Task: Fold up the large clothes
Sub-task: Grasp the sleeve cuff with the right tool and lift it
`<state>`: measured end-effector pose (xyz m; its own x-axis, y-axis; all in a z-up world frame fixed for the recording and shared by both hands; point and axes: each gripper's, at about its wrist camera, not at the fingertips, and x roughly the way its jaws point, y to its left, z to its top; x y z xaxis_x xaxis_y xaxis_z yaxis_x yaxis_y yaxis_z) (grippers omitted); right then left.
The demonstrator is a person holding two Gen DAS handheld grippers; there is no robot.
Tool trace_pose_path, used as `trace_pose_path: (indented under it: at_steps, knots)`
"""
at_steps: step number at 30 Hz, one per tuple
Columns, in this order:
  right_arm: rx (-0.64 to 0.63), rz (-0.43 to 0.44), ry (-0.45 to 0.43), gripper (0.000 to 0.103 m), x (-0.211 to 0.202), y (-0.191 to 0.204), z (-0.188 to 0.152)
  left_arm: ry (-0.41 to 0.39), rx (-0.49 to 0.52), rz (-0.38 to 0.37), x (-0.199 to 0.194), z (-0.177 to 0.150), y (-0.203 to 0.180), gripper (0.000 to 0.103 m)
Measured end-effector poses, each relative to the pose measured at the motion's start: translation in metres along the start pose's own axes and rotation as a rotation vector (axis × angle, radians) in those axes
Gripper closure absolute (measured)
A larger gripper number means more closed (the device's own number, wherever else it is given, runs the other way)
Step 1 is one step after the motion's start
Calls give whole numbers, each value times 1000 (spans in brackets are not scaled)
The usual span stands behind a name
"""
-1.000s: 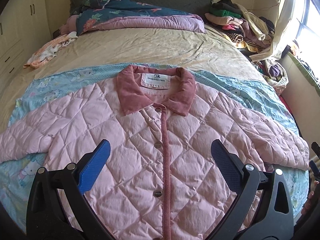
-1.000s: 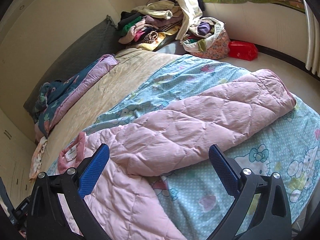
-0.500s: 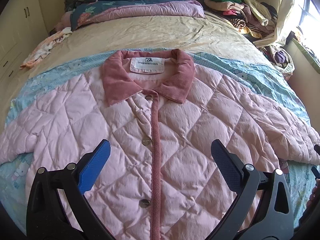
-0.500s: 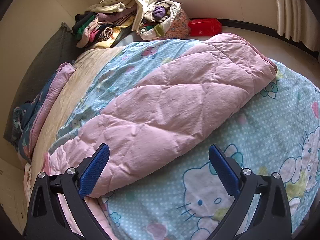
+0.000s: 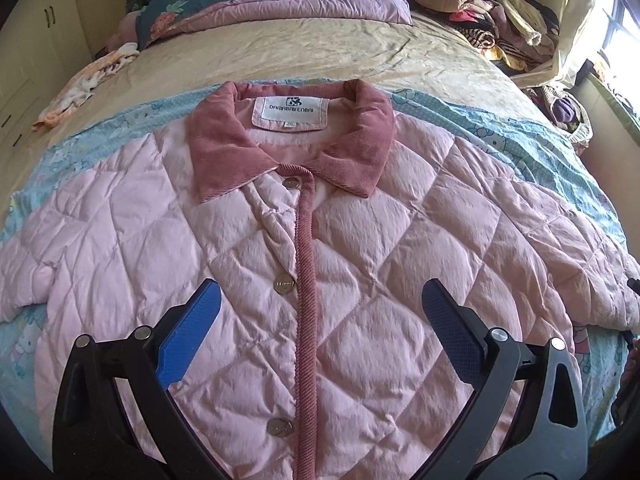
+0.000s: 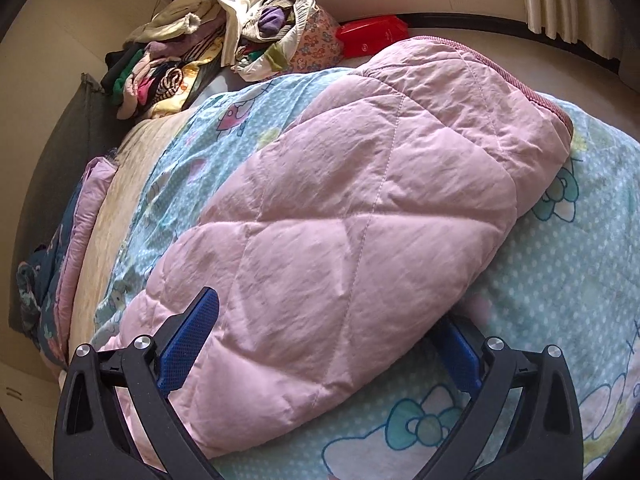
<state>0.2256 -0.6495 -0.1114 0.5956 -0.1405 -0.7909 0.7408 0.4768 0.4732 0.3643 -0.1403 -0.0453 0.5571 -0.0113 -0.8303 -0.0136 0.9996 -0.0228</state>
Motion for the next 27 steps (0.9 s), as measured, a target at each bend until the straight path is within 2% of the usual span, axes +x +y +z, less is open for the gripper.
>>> trace_pose_path:
  at_steps: [3,5,10,14,16,18,24,27]
  knots:
    - [37,9,-27,4,3,-3,10,0,-3,-15,-1,5,5,9]
    - [64,8,-47,8,4,-9,17,-2,1,-13,-1,7,8,9]
    - [161,23,-86,39,4,-27,30,-5,-2,-26,-5,10,18,9]
    - [193,52,-107,49,5,-37,41,-5,4,-40,-10,9,24,9]
    - [163,82,-120,73,1,-32,42,-12,1,-43,-14,9,27,9]
    - [110,131,-159,80,-16,-19,42,-15,1,-45,-17,9,30,9]
    - [-106,220,-273,84,-74,40,39,-22,-13,-66,-28,12,36,9]
    - [-223,249,-329,84,-104,75,31,-33,2,-52,-35,13,35,9]
